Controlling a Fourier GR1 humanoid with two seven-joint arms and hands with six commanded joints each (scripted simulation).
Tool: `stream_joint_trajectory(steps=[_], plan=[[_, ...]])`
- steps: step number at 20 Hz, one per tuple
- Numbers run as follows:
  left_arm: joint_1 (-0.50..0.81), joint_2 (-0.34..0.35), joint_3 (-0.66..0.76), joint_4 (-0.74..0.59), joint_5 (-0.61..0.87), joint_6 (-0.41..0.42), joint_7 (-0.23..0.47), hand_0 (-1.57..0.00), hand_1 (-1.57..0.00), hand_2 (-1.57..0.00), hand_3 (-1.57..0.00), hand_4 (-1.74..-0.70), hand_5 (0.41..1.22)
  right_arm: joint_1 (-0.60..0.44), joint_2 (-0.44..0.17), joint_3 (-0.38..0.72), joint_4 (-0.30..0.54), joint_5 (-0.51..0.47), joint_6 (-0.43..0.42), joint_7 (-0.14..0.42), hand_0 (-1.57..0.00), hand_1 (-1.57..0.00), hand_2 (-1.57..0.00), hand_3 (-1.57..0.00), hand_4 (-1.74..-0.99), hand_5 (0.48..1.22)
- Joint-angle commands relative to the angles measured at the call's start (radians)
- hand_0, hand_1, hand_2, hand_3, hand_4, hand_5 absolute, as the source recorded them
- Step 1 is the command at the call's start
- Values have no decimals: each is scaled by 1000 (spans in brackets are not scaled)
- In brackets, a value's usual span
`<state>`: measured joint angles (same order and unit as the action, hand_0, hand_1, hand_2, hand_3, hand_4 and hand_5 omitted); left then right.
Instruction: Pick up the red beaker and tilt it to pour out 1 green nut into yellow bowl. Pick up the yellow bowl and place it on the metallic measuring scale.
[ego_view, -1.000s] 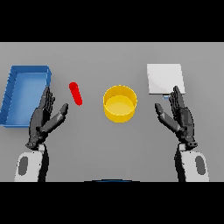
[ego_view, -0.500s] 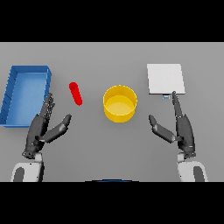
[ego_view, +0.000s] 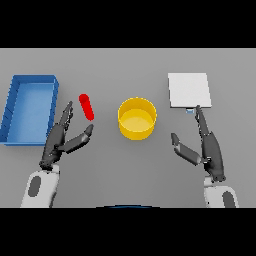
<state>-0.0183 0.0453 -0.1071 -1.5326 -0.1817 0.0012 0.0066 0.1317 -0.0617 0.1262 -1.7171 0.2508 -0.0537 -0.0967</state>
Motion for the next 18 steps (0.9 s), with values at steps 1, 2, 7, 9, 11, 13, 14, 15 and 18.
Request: stream_joint_trajectory(steps=[1,2,7,9,11,13,14,15,18], plan=[[-23,1,5,34,-8,7,-14,1,1,1,1,-1227,629,-3,-5,-6,-2,-5,1,2,1,1,1,1,-1260,633],[-53,-9,6,72,-19,19,-6,1,1,1,1,-1233,636,-5,-6,-9,-5,-12,5,8,1,1,1,1,-1267,632],[-184,-1,55,230,-9,28,-41,1,1,1,1,-1267,673,-11,-3,-9,10,-8,2,-9,1,1,1,1,-1274,635],[-217,1,65,272,-6,26,-64,1,1,1,1,-1276,680,-7,0,-9,3,-7,-3,1,1,1,1,1,-1267,635],[-262,0,74,312,-6,29,-54,1,1,1,1,-1287,685,2,5,-2,-2,-3,-2,7,1,1,1,1,-1269,638],[-284,-6,75,343,-10,32,-58,1,1,1,1,-1298,689,-6,0,-8,-3,-9,0,11,1,1,1,1,-1270,642],[-295,-4,73,354,-16,31,-61,1,1,1,1,-1298,691,-13,-1,-9,2,-10,2,13,1,1,1,1,-1272,644],[-313,-7,76,380,-20,37,-55,1,1,1,1,-1297,690,-10,0,-7,3,-4,-2,8,1,1,1,1,-1271,646],[-362,-9,90,440,-21,43,-55,1,1,1,1,-1289,683,-6,2,-15,13,-20,2,7,1,1,1,1,-1269,642]])
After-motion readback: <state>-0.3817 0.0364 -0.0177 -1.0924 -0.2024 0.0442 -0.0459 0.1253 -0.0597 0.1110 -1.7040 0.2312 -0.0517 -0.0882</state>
